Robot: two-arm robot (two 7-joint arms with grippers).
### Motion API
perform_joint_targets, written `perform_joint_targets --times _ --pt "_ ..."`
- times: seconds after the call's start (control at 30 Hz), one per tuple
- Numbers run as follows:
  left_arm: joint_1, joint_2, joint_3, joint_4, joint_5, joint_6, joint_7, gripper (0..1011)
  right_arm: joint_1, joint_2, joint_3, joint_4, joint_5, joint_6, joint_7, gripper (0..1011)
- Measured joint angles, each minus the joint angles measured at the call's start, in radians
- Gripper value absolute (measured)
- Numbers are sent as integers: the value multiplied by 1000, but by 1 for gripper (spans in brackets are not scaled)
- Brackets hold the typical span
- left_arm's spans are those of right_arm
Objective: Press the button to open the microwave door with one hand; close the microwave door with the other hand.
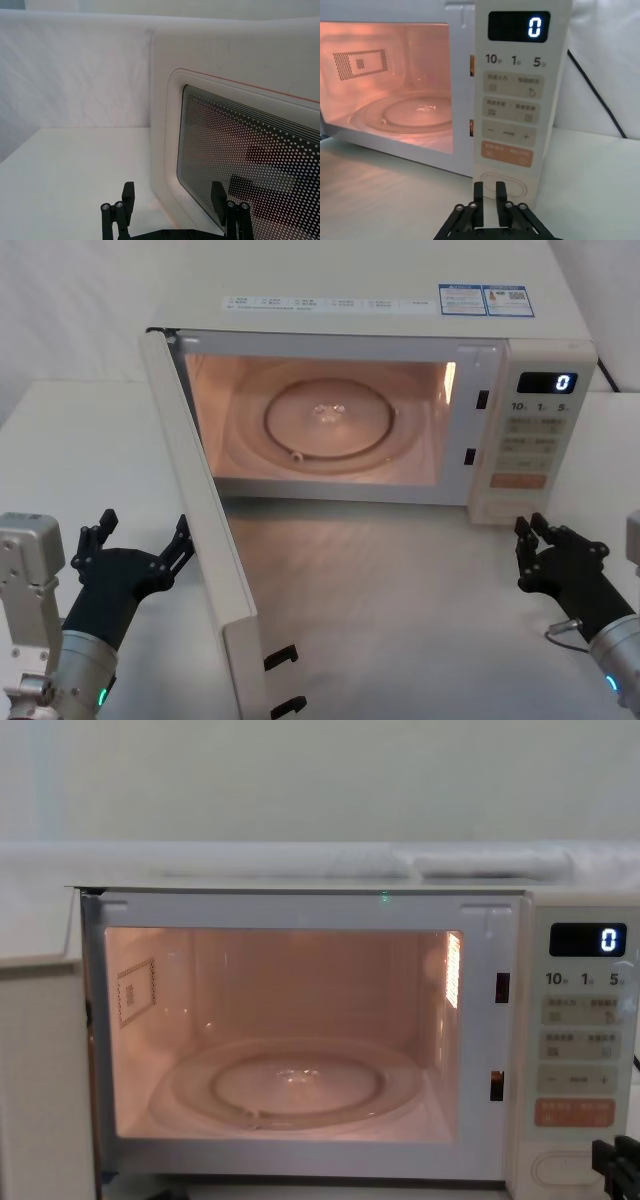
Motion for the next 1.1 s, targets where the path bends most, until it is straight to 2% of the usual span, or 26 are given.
perform_joint_targets --times 0.2,0.33,0.43,0.53,0.57,0.8,0.97,1.1 --pt "0 0 0 0 0 0 0 1001 -6 9 12 -5 20 -10 -6 275" --pt "0 0 0 0 0 0 0 1001 -10 13 19 -7 26 -14 -15 455" --pt "0 0 0 0 0 0 0 1001 -13 14 22 -7 21 -14 -32 513" --pt "0 0 0 0 0 0 0 1001 -14 14 24 -4 17 -13 -40 628" --pt "0 0 0 0 0 0 0 1001 -15 12 26 -3 15 -13 -44 628" --pt "0 0 0 0 0 0 0 1001 -18 7 29 -1 12 -13 -54 884" --pt "0 0 0 0 0 0 0 1001 -18 7 29 0 12 -12 -53 989" --pt "0 0 0 0 0 0 0 1001 -17 7 28 0 11 -12 -53 1002"
